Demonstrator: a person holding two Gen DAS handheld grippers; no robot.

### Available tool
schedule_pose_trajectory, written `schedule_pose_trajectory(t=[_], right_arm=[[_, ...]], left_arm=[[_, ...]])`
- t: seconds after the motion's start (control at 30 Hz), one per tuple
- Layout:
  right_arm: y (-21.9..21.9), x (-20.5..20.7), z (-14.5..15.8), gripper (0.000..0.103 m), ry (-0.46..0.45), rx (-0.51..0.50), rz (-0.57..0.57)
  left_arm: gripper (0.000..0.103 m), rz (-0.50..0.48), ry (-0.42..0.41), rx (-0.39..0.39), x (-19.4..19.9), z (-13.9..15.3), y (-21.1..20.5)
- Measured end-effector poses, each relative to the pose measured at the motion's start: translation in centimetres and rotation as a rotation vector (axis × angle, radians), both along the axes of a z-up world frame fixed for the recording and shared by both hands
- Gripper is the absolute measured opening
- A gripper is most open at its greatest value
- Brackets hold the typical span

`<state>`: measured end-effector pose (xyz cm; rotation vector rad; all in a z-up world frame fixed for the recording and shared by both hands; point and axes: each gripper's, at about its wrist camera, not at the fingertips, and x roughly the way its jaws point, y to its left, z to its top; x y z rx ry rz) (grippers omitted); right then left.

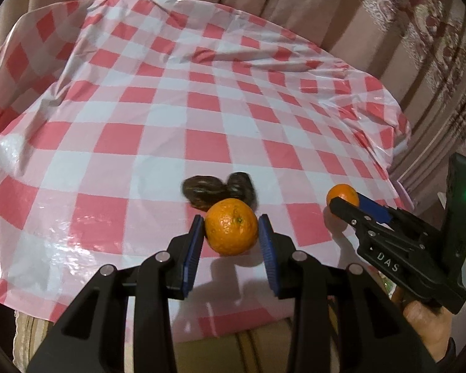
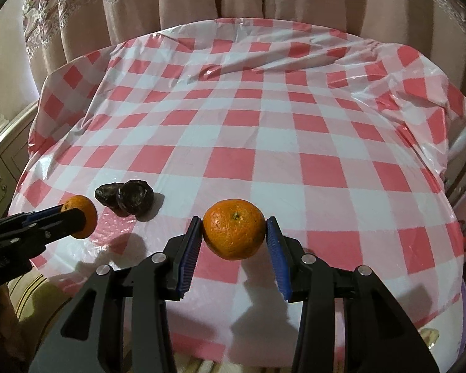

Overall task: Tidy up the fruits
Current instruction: 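Carry the large orange with the left tool while the right tool carries the small orange over the white box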

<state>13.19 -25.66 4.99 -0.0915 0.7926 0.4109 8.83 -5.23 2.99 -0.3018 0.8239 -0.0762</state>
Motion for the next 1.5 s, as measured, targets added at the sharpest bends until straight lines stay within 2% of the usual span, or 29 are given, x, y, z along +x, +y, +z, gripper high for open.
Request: schedule_pose_trajectory(t=[0.5, 0.77, 1.27, 1.5], right_arm=[[-7.4, -2.7, 0.5, 0.042, 0.019, 0.046, -0.099], [-13.9, -4.8, -0.5, 0.042, 0.044, 0.060, -0.214], [-26.4, -8.1, -5.3, 0.042, 0.130, 0.036, -0.484], [-30.9, -8.1, -8.6, 0.042, 0.190, 0.017, -0.582]], left_arm=[[0.036, -0.210, 0.009, 0.029, 0.8, 0.7, -8.7], [0.036, -0.339, 0.027, 0.048, 1.2, 0.5, -14.2], [0.036, -0.607, 0.089, 0.103, 1.9, -1.1, -27.4], [0.036, -0.717, 0.145, 0.116, 2.3, -3.0, -34.5]])
